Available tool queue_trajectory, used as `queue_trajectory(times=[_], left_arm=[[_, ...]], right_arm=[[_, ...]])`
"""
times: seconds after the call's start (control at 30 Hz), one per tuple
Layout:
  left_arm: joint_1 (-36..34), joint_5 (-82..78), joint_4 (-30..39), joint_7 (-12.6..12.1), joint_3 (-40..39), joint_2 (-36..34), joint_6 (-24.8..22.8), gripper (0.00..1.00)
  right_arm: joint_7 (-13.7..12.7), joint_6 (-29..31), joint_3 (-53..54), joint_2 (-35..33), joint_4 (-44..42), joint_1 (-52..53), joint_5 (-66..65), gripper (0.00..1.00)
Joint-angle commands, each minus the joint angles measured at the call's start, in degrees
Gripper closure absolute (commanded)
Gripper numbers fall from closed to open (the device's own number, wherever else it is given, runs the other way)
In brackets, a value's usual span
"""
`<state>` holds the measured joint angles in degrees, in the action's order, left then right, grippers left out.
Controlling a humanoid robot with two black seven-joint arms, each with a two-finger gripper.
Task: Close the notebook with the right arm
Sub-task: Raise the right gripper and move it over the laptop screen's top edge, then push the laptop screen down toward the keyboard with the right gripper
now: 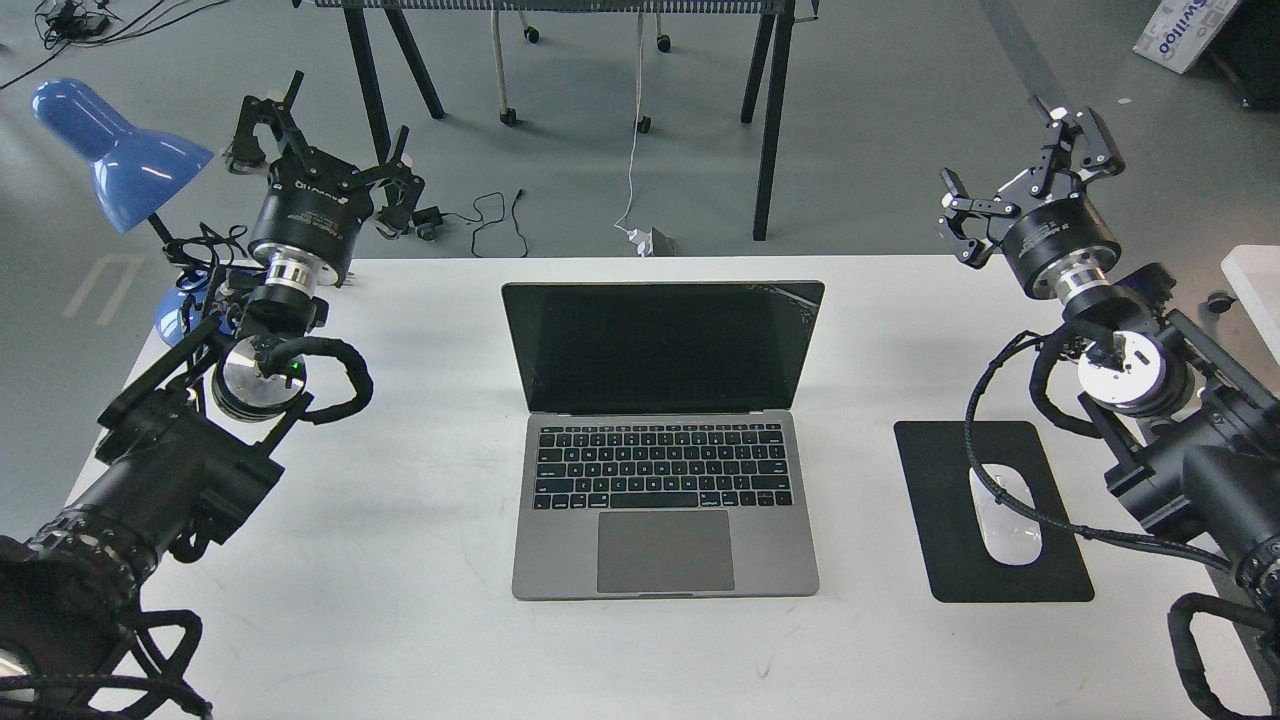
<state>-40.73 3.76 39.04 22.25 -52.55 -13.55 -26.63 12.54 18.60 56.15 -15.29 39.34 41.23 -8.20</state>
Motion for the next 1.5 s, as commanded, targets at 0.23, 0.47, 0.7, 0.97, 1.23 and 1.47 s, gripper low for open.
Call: queue_trajectory(times=[0.23, 0.47, 0.7, 0.97, 1.23, 1.47], left_arm=[[0.13, -0.07, -0.01, -0.27, -0.09, -0.08, -0.09, 0.00], [0.13, -0.07, -0.01, -0.27, 0.08, -0.08, -0.18, 0.00], [0.13, -0.15, -0.01, -0.27, 0.17, -0.16, -0.62, 0.00], [0.13, -0.15, -0.01, -0.27, 0.17, -0.16, -0.70, 0.00], [0.21, -0.15, -0.01, -0.27, 0.17, -0.16, -0.70, 0.00], [0.13, -0.15, -0.01, -0.19, 0.17, -0.16, -0.70, 0.00]], right_arm=[[0.11, -0.23, -3.59, 9.57, -7.87, 7.28, -0.15, 0.00], [-0.59, 0.21, -7.37, 9.49, -2.62, 5.97, 0.11, 0.00], [-2.96, 0.12, -8.08, 5.44, 5.13, 0.79, 0.11, 0.00], [-4.02, 0.21, -8.34, 2.99, 12.33, -4.40, 0.02, 0.00], [-4.19, 0.21, -13.16, -2.90, 19.80, -7.74, 0.02, 0.00], [-4.11, 0.30, -15.28, -3.52, 22.18, -11.87, -0.86, 0.00]])
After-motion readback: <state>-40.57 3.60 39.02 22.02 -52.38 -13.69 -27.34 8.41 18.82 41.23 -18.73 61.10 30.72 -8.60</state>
